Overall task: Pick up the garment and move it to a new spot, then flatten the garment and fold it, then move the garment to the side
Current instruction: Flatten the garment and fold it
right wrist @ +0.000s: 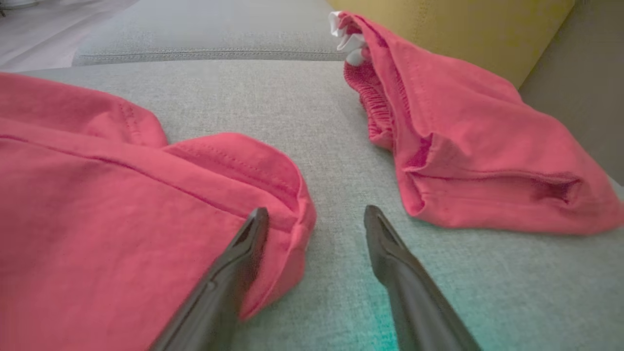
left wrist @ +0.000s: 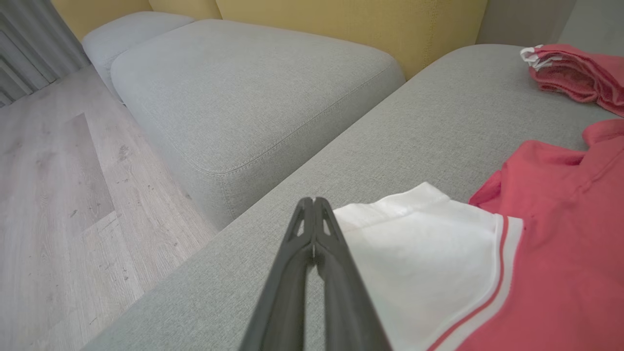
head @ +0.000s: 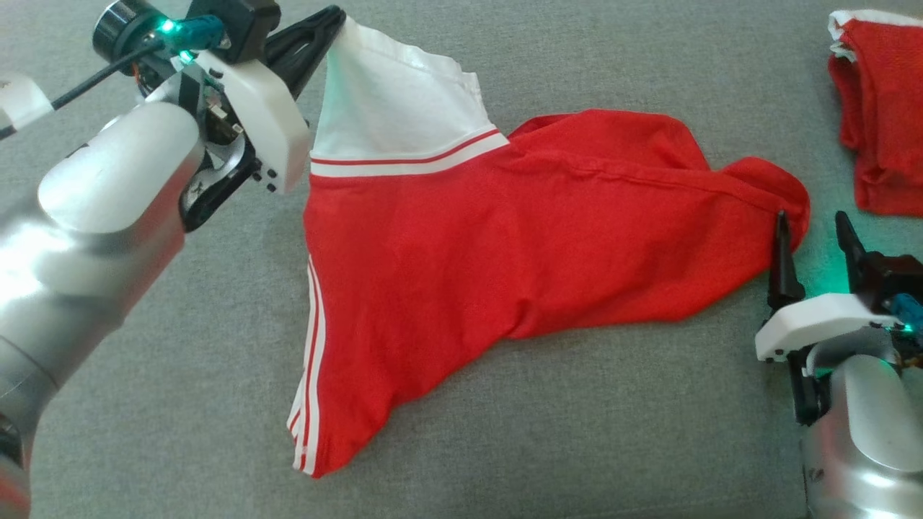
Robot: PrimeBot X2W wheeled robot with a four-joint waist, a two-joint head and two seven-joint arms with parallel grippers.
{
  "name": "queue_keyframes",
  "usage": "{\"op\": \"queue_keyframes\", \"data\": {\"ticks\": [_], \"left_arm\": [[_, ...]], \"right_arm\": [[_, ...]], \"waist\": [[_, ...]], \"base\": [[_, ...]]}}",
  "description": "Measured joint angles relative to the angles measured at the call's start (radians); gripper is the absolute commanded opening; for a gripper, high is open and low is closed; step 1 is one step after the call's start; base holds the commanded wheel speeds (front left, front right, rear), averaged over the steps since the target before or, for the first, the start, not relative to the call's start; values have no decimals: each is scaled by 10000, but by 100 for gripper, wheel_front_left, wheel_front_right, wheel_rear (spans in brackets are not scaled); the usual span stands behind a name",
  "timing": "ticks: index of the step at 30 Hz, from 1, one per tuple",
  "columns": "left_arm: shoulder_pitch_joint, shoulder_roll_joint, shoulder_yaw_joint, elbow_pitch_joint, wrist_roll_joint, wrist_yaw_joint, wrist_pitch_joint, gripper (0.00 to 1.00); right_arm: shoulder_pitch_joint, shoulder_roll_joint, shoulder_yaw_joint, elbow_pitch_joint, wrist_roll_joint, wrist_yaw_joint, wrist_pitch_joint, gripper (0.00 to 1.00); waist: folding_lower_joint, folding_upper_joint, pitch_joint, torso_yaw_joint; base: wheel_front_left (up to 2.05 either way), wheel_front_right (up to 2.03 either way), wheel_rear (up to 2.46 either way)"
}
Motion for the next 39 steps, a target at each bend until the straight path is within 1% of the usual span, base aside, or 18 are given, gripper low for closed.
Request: {"op": "queue_keyframes", "data": {"ticks": [2,3,4,5,7,8,9,14,16,19,22,24,25,28,31,33,36,39], "left_arm": [[1,-23,-33,2,0,0,-12,0],[2,-33,-56,8,0,0,-13,0],[7,-36,-84,12,-2,0,-12,0],[12,-38,-113,13,-25,0,-13,0],[17,-40,-121,17,-81,0,-13,0],[18,-40,-132,27,-92,0,-15,0],[18,-40,-148,36,-104,0,-48,0],[21,-38,-174,84,-165,0,-121,0],[23,-36,-176,142,-165,0,-320,0],[90,-13,-167,169,-165,0,-899,0],[288,148,-107,-251,-430,0,-1762,0],[376,435,-48,-612,-447,-2,-2368,0],[419,851,257,-918,-533,0,-2673,0],[454,1563,959,-1492,-631,0,-2832,0],[755,2034,1812,-2382,-1012,0,-2874,0],[1051,2337,2142,-3022,-1243,-2,-2903,0],[1403,2882,2391,-3912,-1436,-2,-2903,0],[1415,3367,2698,-4775,-1607,-2,-2903,0]], "right_arm": [[0,2,-94,21,0,0,0,100],[0,2,-127,25,0,0,0,94],[0,2,-155,35,0,0,0,80],[0,2,-178,56,0,0,29,59],[4,2,-196,71,17,0,46,34],[4,2,-209,84,59,0,81,7],[4,2,-213,107,92,0,88,0],[14,6,-209,251,696,0,245,0],[16,6,-178,245,949,0,245,0],[24,6,86,140,1634,0,253,0],[38,13,504,-255,2625,0,621,0],[82,-33,748,-840,3179,0,989,0],[153,-314,878,-1580,3939,0,1484,0],[327,-1085,771,-2771,5331,0,2456,0],[550,-1580,577,-3921,6706,0,3478,0],[744,-1837,485,-4631,7264,0,4149,0],[1047,-2100,313,-5567,7852,0,5056,0],[1105,-2236,-40,-6412,8159,0,5705,0]], "waist": [[0,0,-37,42],[0,0,-58,58],[0,0,-79,70],[0,0,-100,81],[0,0,-117,90],[0,0,-134,97],[0,0,-149,102],[1,0,-200,136],[2,0,-228,147],[1,0,-373,160],[1,0,-655,167],[1,0,-921,171],[0,0,-1232,183],[0,0,-1738,239],[-1,0,-2269,339],[-1,1,-2631,417],[-2,0,-3156,536],[-3,1,-3551,681]], "base": [[0,0,0],[0,0,0],[0,0,0],[0,0,0],[0,0,0],[0,0,0],[0,0,0],[0,0,0],[0,0,0],[0,0,0],[0,0,0],[0,0,0],[0,0,0],[0,0,0],[0,0,0],[0,0,0],[0,0,0],[0,0,0]]}}
